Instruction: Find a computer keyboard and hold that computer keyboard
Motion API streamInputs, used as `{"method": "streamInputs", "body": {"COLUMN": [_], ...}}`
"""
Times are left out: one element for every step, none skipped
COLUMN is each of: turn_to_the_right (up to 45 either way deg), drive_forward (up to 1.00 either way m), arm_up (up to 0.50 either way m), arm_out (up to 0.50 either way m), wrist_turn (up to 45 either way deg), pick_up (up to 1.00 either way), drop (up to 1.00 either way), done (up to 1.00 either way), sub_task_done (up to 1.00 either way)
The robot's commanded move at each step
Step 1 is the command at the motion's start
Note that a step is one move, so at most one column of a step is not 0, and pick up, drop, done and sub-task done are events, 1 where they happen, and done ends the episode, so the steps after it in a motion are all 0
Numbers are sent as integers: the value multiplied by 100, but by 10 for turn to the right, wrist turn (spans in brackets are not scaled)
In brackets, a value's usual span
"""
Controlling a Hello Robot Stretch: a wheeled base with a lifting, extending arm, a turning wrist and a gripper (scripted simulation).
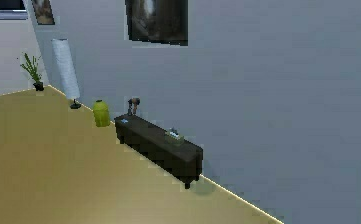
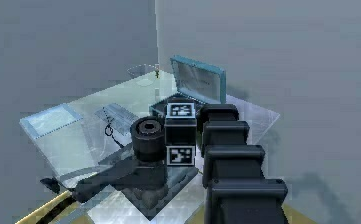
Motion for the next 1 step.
{"method": "streamInputs", "body": {"turn_to_the_right": [0], "drive_forward": [0], "arm_up": [0], "arm_out": [0], "wrist_turn": [450], "pick_up": [0], "drop": [0], "done": [0], "sub_task_done": [0]}}
